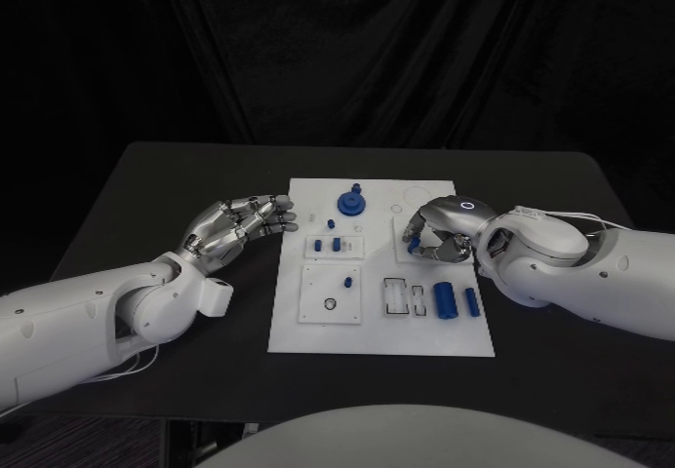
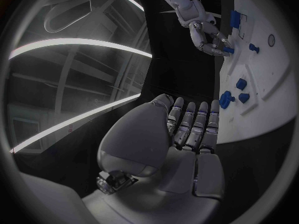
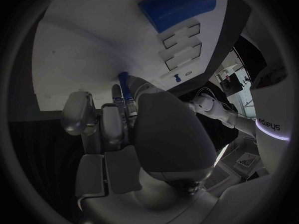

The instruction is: Assemble the parts on the task board

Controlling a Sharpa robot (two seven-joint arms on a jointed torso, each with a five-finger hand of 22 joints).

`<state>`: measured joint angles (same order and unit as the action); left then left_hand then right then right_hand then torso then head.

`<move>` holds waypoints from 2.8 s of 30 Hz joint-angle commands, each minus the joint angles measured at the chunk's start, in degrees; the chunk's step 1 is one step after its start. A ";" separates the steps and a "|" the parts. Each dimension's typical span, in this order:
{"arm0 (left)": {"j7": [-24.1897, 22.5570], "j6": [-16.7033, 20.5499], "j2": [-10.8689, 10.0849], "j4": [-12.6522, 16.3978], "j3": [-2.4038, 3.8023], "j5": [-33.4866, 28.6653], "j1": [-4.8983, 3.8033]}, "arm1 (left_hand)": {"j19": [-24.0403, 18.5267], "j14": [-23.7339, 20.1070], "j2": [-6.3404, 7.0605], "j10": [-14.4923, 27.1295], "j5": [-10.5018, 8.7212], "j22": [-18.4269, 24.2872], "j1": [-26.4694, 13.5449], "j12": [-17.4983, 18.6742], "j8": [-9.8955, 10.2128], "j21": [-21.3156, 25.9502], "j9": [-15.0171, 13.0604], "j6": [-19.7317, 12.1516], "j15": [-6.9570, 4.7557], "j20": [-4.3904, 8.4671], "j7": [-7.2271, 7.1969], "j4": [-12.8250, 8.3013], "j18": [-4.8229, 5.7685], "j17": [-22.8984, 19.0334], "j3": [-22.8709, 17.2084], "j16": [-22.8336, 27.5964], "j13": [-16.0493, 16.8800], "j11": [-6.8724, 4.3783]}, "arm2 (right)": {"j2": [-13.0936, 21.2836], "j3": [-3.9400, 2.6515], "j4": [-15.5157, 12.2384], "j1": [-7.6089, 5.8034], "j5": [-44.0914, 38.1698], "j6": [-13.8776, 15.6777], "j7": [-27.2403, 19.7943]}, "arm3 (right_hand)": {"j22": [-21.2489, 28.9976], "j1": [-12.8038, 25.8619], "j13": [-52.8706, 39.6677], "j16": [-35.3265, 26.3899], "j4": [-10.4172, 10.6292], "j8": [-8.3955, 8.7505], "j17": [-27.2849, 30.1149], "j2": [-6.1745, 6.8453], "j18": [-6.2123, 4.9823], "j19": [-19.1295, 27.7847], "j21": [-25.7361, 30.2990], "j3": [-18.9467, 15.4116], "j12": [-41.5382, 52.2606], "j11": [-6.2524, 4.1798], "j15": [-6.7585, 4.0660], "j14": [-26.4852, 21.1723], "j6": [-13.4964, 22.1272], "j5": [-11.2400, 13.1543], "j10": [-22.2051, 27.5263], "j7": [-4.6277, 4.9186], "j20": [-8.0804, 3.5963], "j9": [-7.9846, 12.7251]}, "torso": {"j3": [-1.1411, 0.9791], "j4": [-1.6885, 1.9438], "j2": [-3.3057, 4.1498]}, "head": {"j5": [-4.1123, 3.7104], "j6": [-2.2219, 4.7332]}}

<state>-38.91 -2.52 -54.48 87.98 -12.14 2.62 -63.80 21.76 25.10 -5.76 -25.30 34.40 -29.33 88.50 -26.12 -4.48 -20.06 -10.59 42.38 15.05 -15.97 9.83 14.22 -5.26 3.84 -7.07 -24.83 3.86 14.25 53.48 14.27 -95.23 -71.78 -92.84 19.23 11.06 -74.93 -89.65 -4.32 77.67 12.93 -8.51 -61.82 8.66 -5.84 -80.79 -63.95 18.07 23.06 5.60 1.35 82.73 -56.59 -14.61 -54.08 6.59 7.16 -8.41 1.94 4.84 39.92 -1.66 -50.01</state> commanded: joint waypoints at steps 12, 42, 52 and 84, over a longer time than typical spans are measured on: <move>-0.90 -1.33 0.16 -0.19 0.04 -0.12 0.35 | 0.47 -0.38 -0.23 0.16 0.30 -0.08 0.02 -0.22 -0.25 -0.36 0.10 0.04 -0.14 -0.02 0.41 -0.07 0.18 -0.06 -0.37 -0.33 -0.08 0.50 | -0.25 -0.07 0.01 0.32 -1.33 1.91 -0.62 | -8.31 -0.35 -2.21 -0.01 -2.37 -3.74 -0.22 -0.04 0.71 -0.36 -0.95 1.05 2.64 -2.16 -2.28 0.29 -5.82 -0.98 -5.63 0.22 -1.96 -3.55 | -0.02 0.03 -0.04 | 0.06 0.01; -0.43 -1.34 0.21 -0.25 0.04 -0.12 0.64 | 0.43 -0.46 -0.21 0.15 0.28 -0.09 -0.02 -0.30 -0.26 -0.34 0.11 0.05 -0.15 -0.02 0.49 -0.10 0.17 -0.07 -0.50 -0.39 -0.07 0.62 | 3.94 -0.49 -10.10 -4.94 -1.33 4.50 1.44 | -9.29 -0.10 -3.66 1.22 -3.71 -4.61 -3.10 -0.50 1.45 -1.87 -4.60 1.82 3.09 -3.03 -3.13 1.59 -5.91 -0.57 -7.45 -0.27 -2.88 -6.09 | 0.12 0.13 -0.10 | 0.55 0.01; -1.30 -1.80 0.56 -0.43 0.04 -0.12 0.72 | 0.34 -0.69 -0.30 0.26 0.38 -0.11 0.01 -0.36 -0.25 -0.30 0.14 0.00 -0.10 -0.03 0.53 -0.20 0.20 -0.10 -0.83 -0.42 -0.09 0.67 | 0.00 -0.36 -15.16 -3.71 -4.91 1.36 0.94 | -9.53 0.09 -3.67 1.60 -3.83 -4.23 -3.75 -0.36 1.62 -2.34 -5.52 2.12 2.48 -2.91 -3.08 2.08 -5.31 -0.47 -7.28 -0.17 -2.90 -6.41 | 0.12 -0.03 -0.04 | 1.40 0.01; -1.65 -2.17 1.12 -0.83 0.04 -0.12 0.86 | 0.31 -0.84 -0.46 0.29 0.43 -0.17 0.11 -0.52 -0.29 -0.33 0.17 0.02 -0.11 -0.03 0.59 -0.45 0.19 -0.09 -1.42 -0.58 -0.09 0.81 | -12.82 -0.36 -7.23 2.79 -13.82 -4.13 -0.32 | -9.69 0.29 -3.72 2.04 -4.18 -3.68 -4.73 -0.17 1.74 -2.65 -6.27 2.57 1.48 -2.88 -2.99 2.47 -5.13 1.11 -7.92 -0.14 -2.78 -7.04 | 0.03 -0.08 0.03 | 1.73 0.01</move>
<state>-38.91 -3.59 -53.45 87.12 -12.14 2.54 -63.02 21.75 24.68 -5.76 -24.88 34.63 -29.44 88.50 -26.34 -4.49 -20.06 -10.50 42.58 15.05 -15.97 10.04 13.75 -5.26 3.79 -8.02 -25.05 3.86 14.66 40.71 13.93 -102.57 -69.20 -105.41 15.70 10.40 -74.90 -89.60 -7.97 79.48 8.77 -12.48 -66.51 8.67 -4.92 -83.14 -69.89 20.48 24.56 3.86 -1.68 83.78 -61.79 -13.84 -60.44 6.56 4.40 -15.37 2.01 4.96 39.89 -0.05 -50.00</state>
